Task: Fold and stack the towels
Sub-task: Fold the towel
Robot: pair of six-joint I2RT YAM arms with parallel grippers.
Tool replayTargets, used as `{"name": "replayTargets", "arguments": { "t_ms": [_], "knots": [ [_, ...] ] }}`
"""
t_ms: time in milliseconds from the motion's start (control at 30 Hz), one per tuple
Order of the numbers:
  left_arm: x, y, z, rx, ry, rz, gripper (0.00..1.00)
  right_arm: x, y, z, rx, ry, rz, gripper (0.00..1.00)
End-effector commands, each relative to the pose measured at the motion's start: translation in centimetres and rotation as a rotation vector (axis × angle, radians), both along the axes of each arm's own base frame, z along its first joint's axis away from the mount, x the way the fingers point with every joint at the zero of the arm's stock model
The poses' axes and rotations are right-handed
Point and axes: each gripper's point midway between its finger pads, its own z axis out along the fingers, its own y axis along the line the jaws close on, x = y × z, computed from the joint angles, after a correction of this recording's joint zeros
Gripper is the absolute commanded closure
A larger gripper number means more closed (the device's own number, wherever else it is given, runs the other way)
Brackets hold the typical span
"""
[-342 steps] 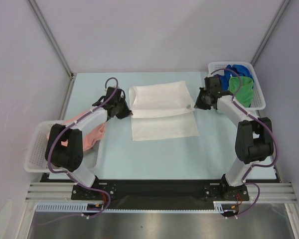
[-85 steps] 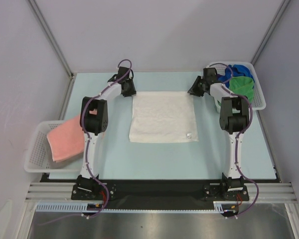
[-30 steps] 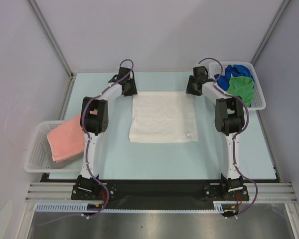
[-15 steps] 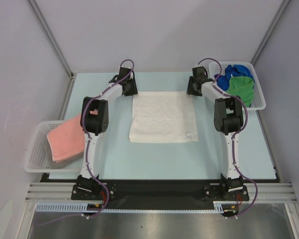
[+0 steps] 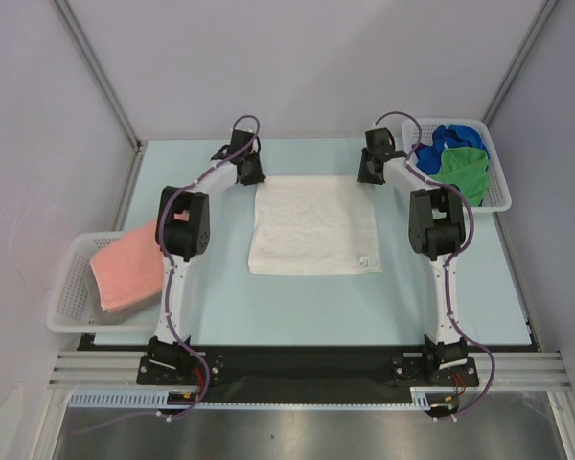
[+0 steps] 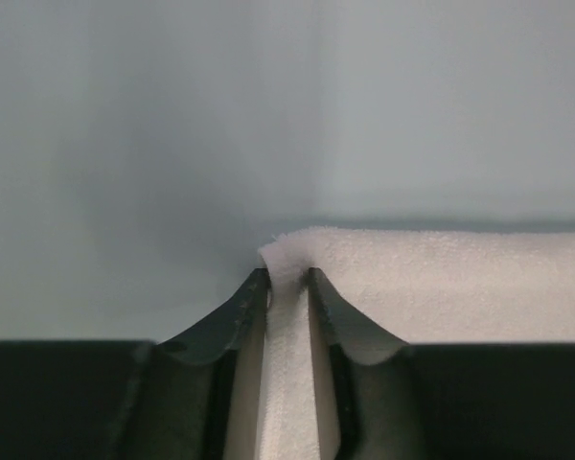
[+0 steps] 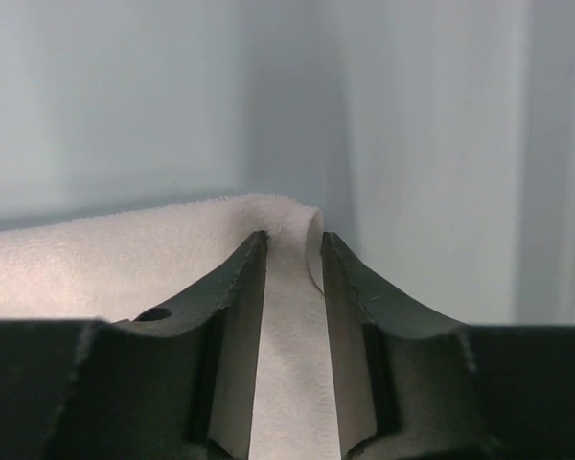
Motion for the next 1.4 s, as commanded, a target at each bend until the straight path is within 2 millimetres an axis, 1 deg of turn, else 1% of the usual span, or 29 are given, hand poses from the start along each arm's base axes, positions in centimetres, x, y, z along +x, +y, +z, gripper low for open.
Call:
{"name": "replayTargets", "arguments": {
  "t_ms": [0,33,100,133,200,233,267,300,333,500,567,600,667,700,733,867,900,933,967,1000,1033,1067,1133,1200,1333,1367],
  "knots": [
    [-1.4,-1.1,-2.1,-0.001,0.066,-0.028,0.76,0.6,0.3,0.8,-0.013,-0.018,0.013,0.66],
    [-1.4,-1.0,-2.1,0.001,0.066,-0.028,0.8,0.5,0.4,0.6,-0.014,-0.015,0.016,0.69],
    [-1.1,-1.1,-1.7,0.001,0.056,-0.028,0.84,0.7,0.3,0.9,-0.015,-0.019,0.019,0.73],
    [-1.0,-0.9,-1.5,0.007,0.05,-0.024,0.88,0.9,0.1,0.9,-0.016,-0.022,0.015,0.76],
    [-0.3,-0.7,-0.8,0.002,0.027,-0.021,0.93,1.1,0.0,1.2,-0.009,-0.029,0.016,0.81],
    [-0.2,-0.7,-0.5,-0.001,0.02,-0.021,0.97,1.2,-0.1,1.3,-0.001,-0.032,0.017,0.87],
    [0.1,-0.6,-0.2,-0.008,0.011,-0.022,1.0,1.4,-0.2,1.6,0.012,-0.039,0.02,0.88],
    [0.4,-0.7,0.1,-0.018,-0.004,-0.026,1.0,1.5,-0.3,1.8,0.021,-0.044,0.019,0.93],
    [0.6,-0.7,0.3,-0.025,-0.013,-0.03,1.0,1.5,-0.3,1.8,0.025,-0.046,0.02,1.0],
    [1.9,-0.7,2.4,-0.062,-0.089,-0.039,1.0,2.3,-0.6,3.6,0.05,-0.106,0.021,1.0],
    [2.1,-0.5,2.7,-0.071,-0.111,-0.033,1.0,2.5,-0.6,4.1,0.057,-0.126,0.022,1.0],
    [2.7,-0.5,4.2,-0.087,-0.159,-0.037,1.0,2.7,-0.9,4.7,0.067,-0.141,0.013,1.0],
    [2.9,-0.1,5.1,-0.093,-0.191,-0.033,1.0,3.0,-0.9,5.6,0.087,-0.172,0.015,1.0],
    [3.4,-0.1,6.5,-0.097,-0.236,-0.037,1.0,2.9,-1.3,5.9,0.087,-0.178,0.009,1.0],
    [3.6,0.0,7.2,-0.097,-0.256,-0.037,1.0,3.0,-1.2,6.3,0.094,-0.188,0.009,1.0],
    [4.2,0.1,8.9,-0.118,-0.314,-0.073,1.0,3.1,-1.3,7.2,0.104,-0.221,0.007,1.0],
    [4.3,0.2,9.1,-0.121,-0.321,-0.073,1.0,2.6,-1.4,6.8,0.106,-0.215,0.008,1.0],
    [4.2,0.1,9.6,-0.13,-0.333,-0.081,1.0,2.5,-1.3,7.6,0.112,-0.233,0.006,1.0],
    [4.1,0.3,9.6,-0.135,-0.342,-0.08,1.0,2.6,-1.4,8.1,0.117,-0.254,0.002,1.0],
    [4.1,0.3,10.0,-0.141,-0.353,-0.079,0.99,2.5,-1.5,8.2,0.119,-0.26,-0.001,1.0],
    [3.9,0.3,11.0,-0.149,-0.376,-0.081,1.0,2.1,-1.7,8.5,0.122,-0.265,-0.006,1.0],
    [3.8,0.3,11.0,-0.154,-0.394,-0.084,0.99,2.0,-1.8,8.7,0.131,-0.273,-0.008,1.0],
    [3.4,0.2,11.8,-0.165,-0.424,-0.092,0.99,1.7,-1.9,8.8,0.138,-0.279,-0.012,1.0],
    [2.9,0.4,12.5,-0.173,-0.458,-0.088,1.0,1.4,-2.1,9.9,0.164,-0.299,-0.016,1.0],
    [2.0,0.4,12.5,-0.178,-0.449,-0.095,1.0,0.4,-2.3,10.4,0.195,-0.317,-0.03,1.0],
    [1.6,0.4,12.2,-0.18,-0.442,-0.094,1.0,-0.3,-2.3,9.8,0.195,-0.302,-0.032,1.0]
  ]
}}
